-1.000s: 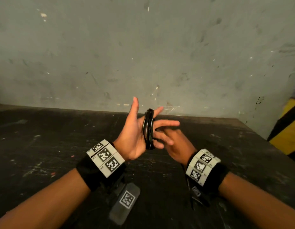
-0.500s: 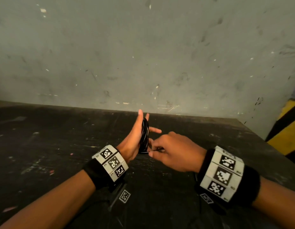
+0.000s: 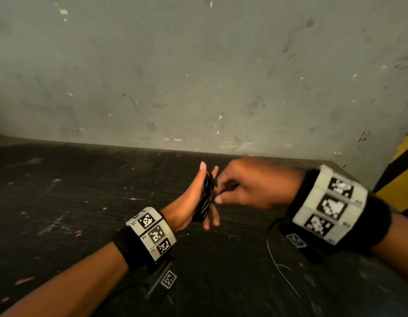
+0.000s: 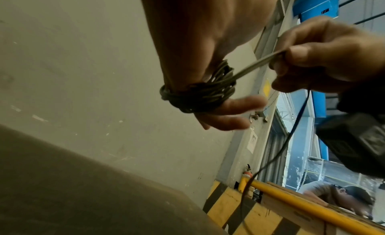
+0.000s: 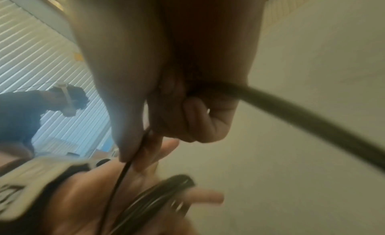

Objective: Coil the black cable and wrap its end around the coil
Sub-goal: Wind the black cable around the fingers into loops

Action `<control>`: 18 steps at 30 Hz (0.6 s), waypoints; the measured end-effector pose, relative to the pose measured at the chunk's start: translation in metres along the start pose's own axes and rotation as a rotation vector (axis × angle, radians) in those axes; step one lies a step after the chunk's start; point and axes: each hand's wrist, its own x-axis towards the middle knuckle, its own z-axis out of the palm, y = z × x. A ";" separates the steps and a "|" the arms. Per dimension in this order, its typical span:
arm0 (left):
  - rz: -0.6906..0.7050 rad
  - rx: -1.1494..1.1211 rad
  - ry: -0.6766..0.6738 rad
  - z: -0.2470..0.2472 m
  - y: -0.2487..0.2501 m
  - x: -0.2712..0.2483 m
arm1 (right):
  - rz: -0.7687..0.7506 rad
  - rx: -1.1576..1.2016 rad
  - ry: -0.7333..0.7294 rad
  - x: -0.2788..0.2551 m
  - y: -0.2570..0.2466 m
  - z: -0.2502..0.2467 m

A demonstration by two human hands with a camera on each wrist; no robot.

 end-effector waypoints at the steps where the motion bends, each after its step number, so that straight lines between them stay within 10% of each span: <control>1: -0.004 0.003 -0.035 0.001 -0.001 -0.004 | -0.007 0.010 0.011 0.001 0.004 -0.009; 8: -0.036 -0.054 -0.203 0.009 0.004 -0.025 | -0.022 -0.042 0.195 0.007 0.050 -0.040; 18: 0.075 -0.204 -0.218 0.002 0.043 -0.023 | -0.033 0.338 0.481 0.020 0.064 0.062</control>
